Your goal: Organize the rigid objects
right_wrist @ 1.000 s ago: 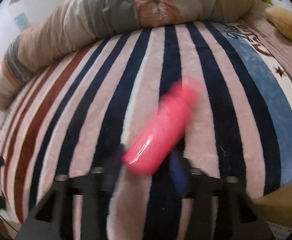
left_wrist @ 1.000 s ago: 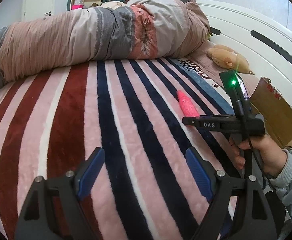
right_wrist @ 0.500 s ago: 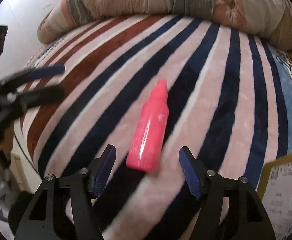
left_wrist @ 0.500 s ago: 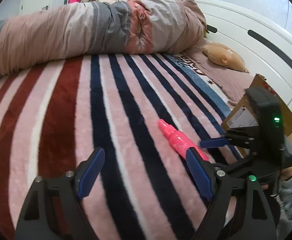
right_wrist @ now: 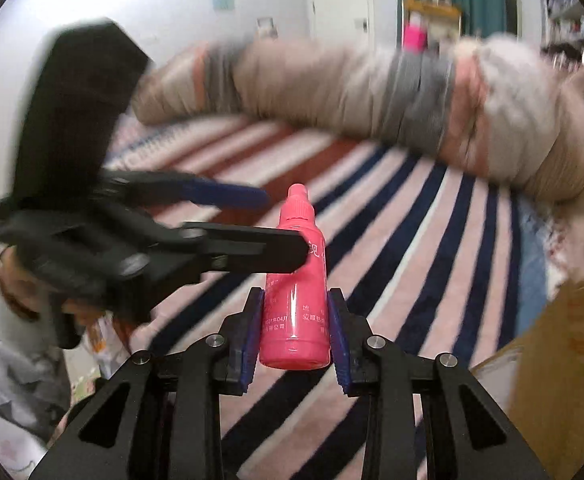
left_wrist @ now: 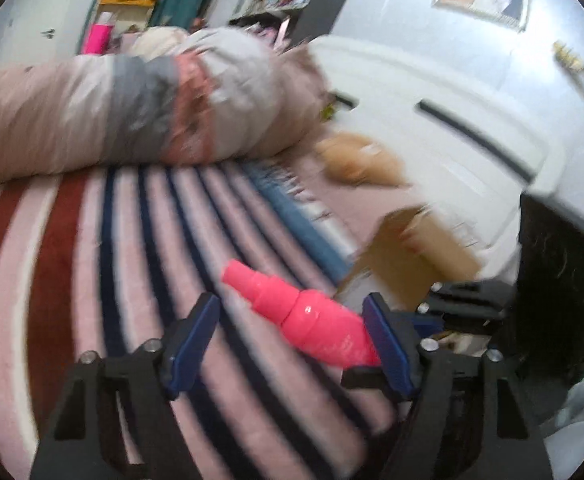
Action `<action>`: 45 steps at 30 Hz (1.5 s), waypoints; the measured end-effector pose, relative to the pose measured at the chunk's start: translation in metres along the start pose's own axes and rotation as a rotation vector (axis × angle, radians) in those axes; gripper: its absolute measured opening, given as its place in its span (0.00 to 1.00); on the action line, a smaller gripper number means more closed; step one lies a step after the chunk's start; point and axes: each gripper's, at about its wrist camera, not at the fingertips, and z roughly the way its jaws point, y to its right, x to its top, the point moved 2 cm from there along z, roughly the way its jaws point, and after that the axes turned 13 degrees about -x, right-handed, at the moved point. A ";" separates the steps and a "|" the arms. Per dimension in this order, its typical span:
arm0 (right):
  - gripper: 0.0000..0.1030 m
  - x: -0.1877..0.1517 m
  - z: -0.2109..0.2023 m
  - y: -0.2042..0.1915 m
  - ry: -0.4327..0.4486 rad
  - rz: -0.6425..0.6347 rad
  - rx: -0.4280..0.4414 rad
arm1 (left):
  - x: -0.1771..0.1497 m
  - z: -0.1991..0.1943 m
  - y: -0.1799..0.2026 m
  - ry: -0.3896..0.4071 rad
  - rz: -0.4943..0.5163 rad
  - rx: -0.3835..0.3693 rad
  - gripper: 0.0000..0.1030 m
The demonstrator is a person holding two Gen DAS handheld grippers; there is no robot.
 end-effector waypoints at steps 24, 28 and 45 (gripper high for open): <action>0.54 -0.086 -0.097 0.198 -0.101 0.387 -0.163 | 0.057 0.215 0.144 -0.379 0.237 0.005 0.80; 0.61 -0.095 -0.097 0.211 -0.093 0.405 -0.204 | 0.059 0.202 0.144 -0.340 0.284 0.059 0.89; 0.96 -0.054 -0.144 0.189 0.247 0.240 -0.126 | 0.052 0.048 0.130 0.106 0.200 0.489 0.99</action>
